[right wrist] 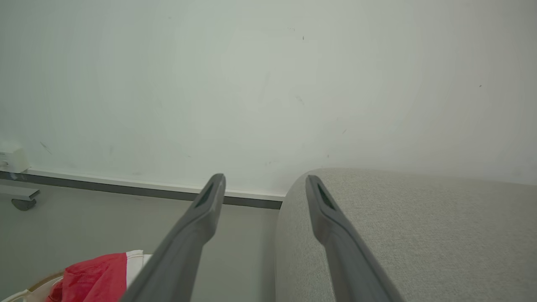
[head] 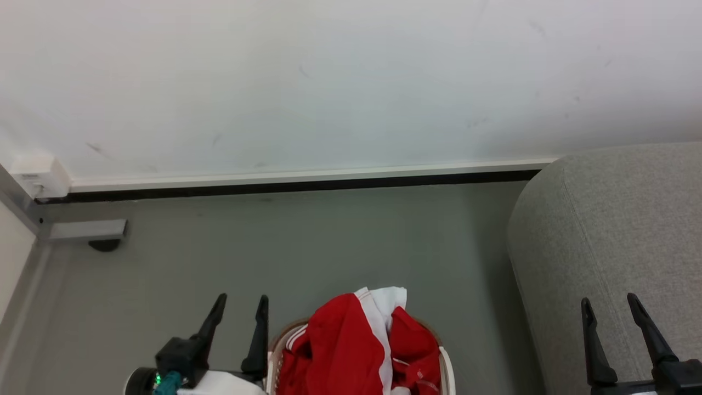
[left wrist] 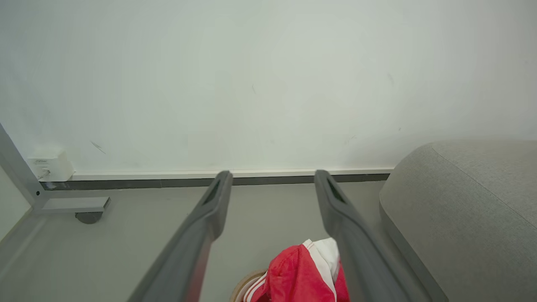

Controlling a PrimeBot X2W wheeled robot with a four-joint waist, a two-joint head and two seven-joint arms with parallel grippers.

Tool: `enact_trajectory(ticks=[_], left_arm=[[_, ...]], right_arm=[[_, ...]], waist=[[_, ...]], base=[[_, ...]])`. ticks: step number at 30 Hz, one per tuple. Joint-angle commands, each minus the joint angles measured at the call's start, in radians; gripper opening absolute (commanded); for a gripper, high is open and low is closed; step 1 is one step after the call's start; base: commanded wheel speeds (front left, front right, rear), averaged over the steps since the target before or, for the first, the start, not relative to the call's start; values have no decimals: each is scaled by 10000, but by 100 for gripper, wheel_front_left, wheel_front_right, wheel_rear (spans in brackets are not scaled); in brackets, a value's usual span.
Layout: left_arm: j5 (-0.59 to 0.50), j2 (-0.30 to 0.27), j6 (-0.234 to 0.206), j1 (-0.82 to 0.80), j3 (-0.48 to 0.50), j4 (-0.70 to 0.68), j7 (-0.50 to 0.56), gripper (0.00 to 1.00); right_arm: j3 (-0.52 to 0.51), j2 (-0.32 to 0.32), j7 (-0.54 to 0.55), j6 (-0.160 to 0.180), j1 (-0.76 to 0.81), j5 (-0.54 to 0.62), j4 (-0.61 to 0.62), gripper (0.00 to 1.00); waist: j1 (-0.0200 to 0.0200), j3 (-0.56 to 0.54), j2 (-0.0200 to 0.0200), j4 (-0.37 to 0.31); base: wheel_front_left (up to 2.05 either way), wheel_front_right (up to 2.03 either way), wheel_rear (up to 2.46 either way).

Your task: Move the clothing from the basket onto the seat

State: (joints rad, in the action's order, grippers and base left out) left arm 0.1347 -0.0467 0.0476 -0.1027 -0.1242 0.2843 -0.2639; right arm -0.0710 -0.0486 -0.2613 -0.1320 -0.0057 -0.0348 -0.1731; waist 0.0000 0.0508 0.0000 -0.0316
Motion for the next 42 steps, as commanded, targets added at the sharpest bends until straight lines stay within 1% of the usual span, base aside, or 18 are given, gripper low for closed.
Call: enact_trajectory(ticks=[1, 4, 9, 15, 22, 28, 32, 36, 42], left_arm=[[25, -63, 30, -159, -60, 47, -10, 100], [34, -63, 171, -536, -401, 300, -10, 100], [119, -64, 438, -1321, -1285, 1230, -9, 100], [256, -66, 570, -2453, -2438, 2602, -8, 100], [443, -69, 680, -3963, -3316, 4338, 466, 100], [210, -122, 572, -5212, -3512, 5843, 994, 100], [171, -237, 542, -5877, -3535, 6635, 1164, 100], [99, -352, 548, -6491, -3624, 7325, 1240, 100], [-62, -534, 407, -7352, -3773, 8105, 1250, 100]], right_arm=[[-6, -8, -32, 24, -116, -29, 54, 100], [23, -9, -32, 24, -423, -65, 143, 100], [121, -8, -32, 24, -1048, -149, 269, 100], [387, -9, -32, 24, -1971, -305, 416, 100], [607, -6, -31, 24, -3067, -577, 731, 100], [783, -3, -31, 24, -3873, -906, 1071, 100], [854, -6, -31, 24, -4281, -1131, 1297, 100], [888, -5, -31, 24, -4621, -1276, 1517, 100], [786, -5, -31, 24, -5054, -1491, 1937, 100]], waist=[[0, 242, 0, -97], [0, 690, 0, -225], [0, 1570, 0, -497], [0, 2834, 0, -951], [0, 4490, 0, -1466], [0, 5836, 0, -1824], [0, 6605, 0, -2008], [0, 7282, 0, -2156], [0, 8207, 0, -2270]], base=[[0, 0, 0], [0, 0, 0], [0, 0, 0], [0, 0, 0], [0, 0, 0], [0, 0, 0], [0, 0, 0], [0, 0, 0], [0, 0, 0]])
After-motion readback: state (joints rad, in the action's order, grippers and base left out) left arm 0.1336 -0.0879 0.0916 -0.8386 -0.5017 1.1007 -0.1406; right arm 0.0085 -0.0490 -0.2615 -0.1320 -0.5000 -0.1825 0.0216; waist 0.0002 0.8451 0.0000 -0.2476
